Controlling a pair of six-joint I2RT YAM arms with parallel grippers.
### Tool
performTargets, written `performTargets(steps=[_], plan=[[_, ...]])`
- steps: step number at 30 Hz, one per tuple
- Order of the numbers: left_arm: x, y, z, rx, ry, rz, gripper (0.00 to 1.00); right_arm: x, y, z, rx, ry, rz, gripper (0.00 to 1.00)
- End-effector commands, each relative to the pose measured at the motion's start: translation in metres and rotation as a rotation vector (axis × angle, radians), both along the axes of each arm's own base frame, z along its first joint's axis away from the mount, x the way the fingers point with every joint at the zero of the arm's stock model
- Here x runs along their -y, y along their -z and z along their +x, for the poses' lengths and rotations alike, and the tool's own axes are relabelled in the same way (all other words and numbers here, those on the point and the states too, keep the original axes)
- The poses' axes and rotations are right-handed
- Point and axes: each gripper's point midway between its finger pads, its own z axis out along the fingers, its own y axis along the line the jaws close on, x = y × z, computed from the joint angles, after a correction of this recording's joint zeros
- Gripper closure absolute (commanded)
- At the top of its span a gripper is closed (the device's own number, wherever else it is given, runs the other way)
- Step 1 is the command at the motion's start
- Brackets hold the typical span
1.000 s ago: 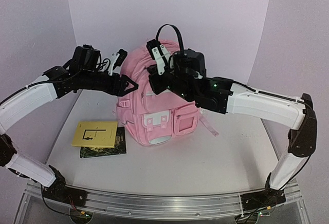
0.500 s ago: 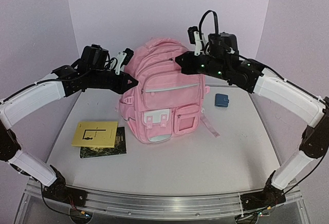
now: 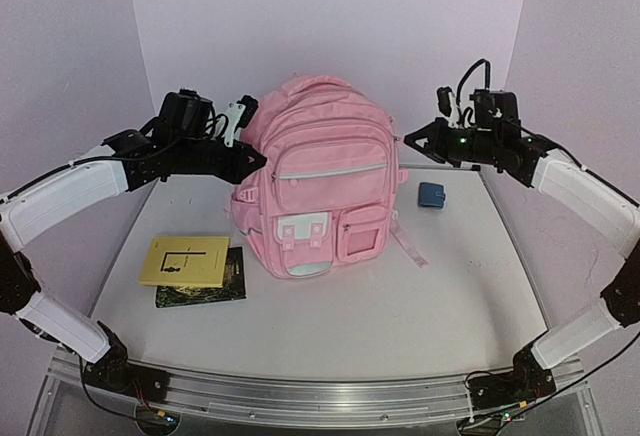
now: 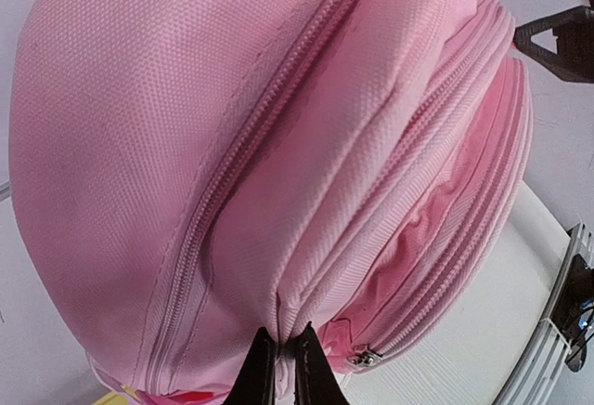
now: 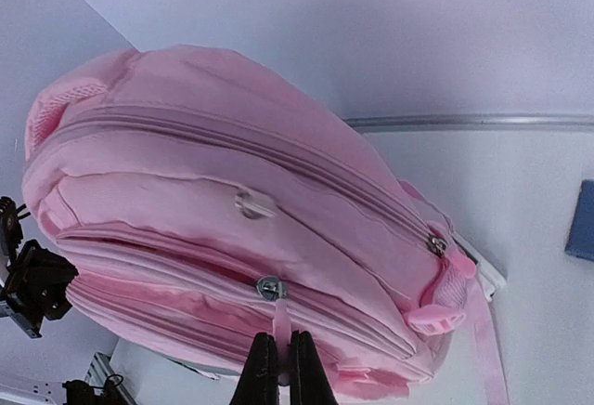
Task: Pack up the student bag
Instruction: Unzip the student bag at the center of the board.
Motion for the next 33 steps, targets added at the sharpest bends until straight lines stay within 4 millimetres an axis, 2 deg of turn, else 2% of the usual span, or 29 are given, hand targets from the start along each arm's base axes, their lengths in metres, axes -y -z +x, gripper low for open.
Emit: performTargets(steps=[1, 12, 16, 18, 21, 25, 29, 33], plan=[[-0.011, -0.009, 0.008, 0.020, -0.074, -0.013, 1.00, 0.017, 0.019, -0.011, -0.083, -0.013, 0.078, 1.00], [-0.003, 0.003, 0.018, -0.003, -0.073, -0.028, 1.00, 0.018, 0.118, -0.024, -0.272, 0.000, 0.093, 1.00], [0.007, 0.006, 0.025, 0.011, -0.040, -0.042, 1.00, 0.026, 0.137, -0.023, -0.288, 0.050, 0.070, 1.00], [0.017, 0.004, 0.029, 0.023, -0.004, -0.060, 1.00, 0.034, 0.136, -0.020, -0.273, 0.096, 0.058, 1.00], [0.032, 0.000, 0.037, 0.049, 0.038, -0.077, 1.00, 0.050, 0.124, -0.019, -0.230, 0.190, 0.055, 1.00], [0.053, -0.003, 0.053, 0.080, 0.081, -0.099, 1.00, 0.068, 0.109, -0.027, -0.181, 0.276, 0.067, 1.00], [0.072, -0.010, 0.064, 0.106, 0.130, -0.140, 1.00, 0.081, 0.112, -0.040, -0.178, 0.324, 0.067, 1.00], [0.078, -0.009, 0.067, 0.087, 0.140, -0.155, 1.00, 0.088, 0.114, -0.048, -0.168, 0.338, 0.043, 1.00]])
